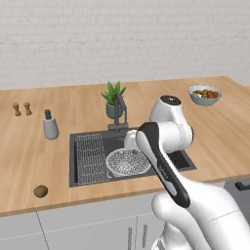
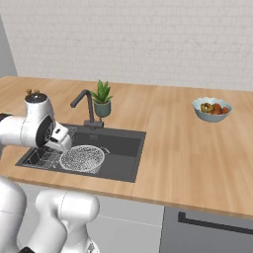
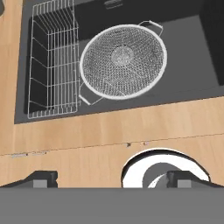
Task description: Put the colander in the sink, put the kiwi in the colander, and turn on the sink faucet and pour water over the colander.
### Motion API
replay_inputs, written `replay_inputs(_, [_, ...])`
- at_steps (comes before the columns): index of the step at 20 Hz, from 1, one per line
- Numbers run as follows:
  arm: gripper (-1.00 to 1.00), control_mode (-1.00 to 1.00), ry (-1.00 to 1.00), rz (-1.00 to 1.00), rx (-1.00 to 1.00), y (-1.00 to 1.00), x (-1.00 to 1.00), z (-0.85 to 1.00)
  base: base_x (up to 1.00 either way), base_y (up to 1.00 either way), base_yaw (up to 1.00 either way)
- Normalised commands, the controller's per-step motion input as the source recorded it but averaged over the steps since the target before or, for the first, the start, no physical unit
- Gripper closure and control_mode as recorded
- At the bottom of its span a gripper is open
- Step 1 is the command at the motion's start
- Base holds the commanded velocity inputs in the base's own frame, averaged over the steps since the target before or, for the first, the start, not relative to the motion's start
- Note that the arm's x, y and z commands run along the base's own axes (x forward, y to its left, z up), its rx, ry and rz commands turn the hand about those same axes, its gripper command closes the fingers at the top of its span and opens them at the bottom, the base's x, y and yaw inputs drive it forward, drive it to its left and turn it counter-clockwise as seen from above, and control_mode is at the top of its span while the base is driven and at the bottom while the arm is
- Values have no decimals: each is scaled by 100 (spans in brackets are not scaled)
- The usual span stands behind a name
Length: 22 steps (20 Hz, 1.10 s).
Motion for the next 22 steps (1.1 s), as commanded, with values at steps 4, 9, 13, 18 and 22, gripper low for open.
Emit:
replay_inputs(4, [-100,-100,15,18,-6,100,-7,2,0,0,0])
replay_inputs(9, [-100,-100,11,12,-5,100,0,0,0,0,0])
replay_inputs(13, [-100,-100,9,8,-1,100,0,0,0,0,0])
replay_inputs(18, [-100,-100,-7,4,-7,100,-12,-2,0,0,0])
replay_inputs(22, [-100,-100,-15,1,-6,100,-7,-12,0,0,0])
